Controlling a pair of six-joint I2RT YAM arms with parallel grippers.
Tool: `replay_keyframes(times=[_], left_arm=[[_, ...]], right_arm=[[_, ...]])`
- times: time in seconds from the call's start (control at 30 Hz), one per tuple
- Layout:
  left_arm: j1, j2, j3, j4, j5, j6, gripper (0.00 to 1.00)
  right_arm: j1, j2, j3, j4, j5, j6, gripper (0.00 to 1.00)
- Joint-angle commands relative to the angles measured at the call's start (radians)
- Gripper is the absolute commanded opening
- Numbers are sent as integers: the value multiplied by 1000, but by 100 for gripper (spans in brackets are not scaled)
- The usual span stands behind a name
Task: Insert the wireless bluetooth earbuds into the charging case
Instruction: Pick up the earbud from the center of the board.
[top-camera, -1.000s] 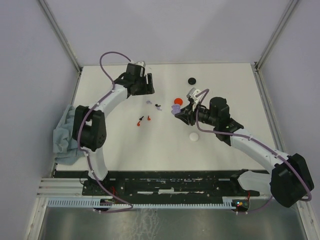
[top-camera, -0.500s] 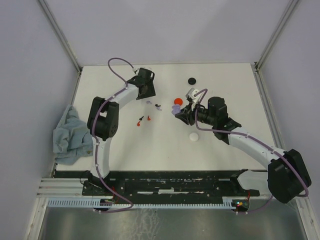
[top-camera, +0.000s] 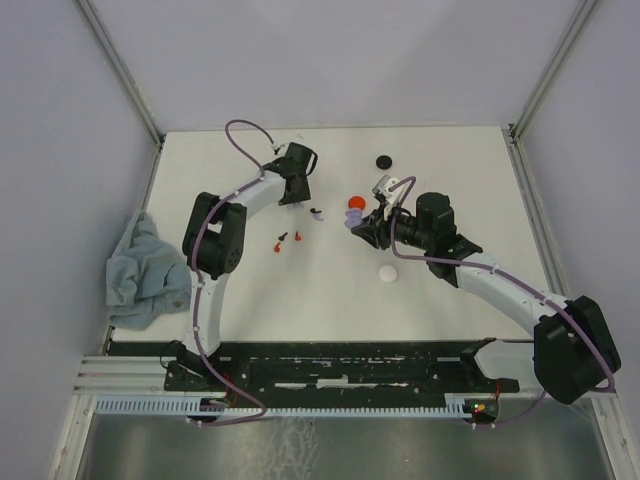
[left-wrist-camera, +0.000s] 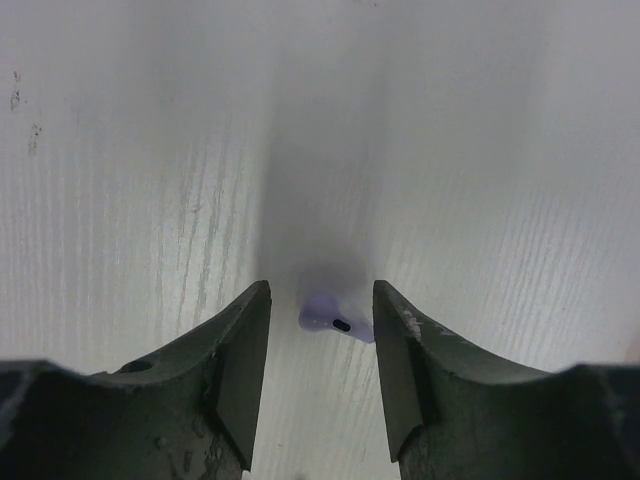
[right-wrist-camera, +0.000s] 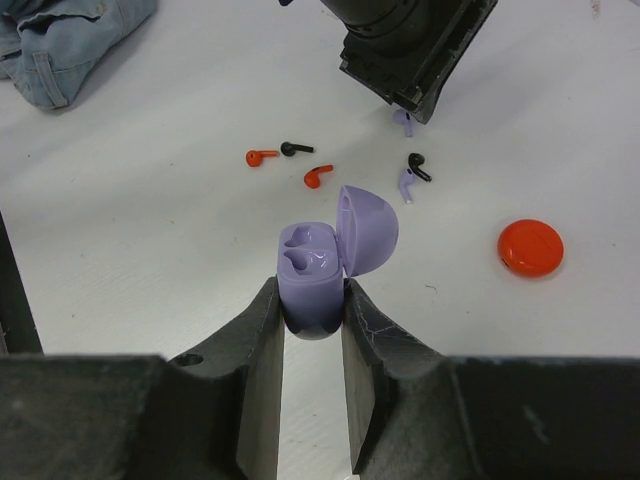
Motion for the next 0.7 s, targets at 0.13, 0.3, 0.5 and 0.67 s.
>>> replay_keyframes(times=[0.13,0.3,0.5,0.67], left_arm=[[-9,-2,-24,-2,5,-17,40],[-9,-27,-60,-4,27,-16,32],[-7,-31,-65,-1,40,15,29],[-7,-50,-67,-7,73,30,20]], right_arm=[[-8,6,17,71,-21,16,9],[-7,-6,13,68,-20,16,9],[-8,-10,9,72,-29,22,9],[-8,-15,11,72,-40,24,9]])
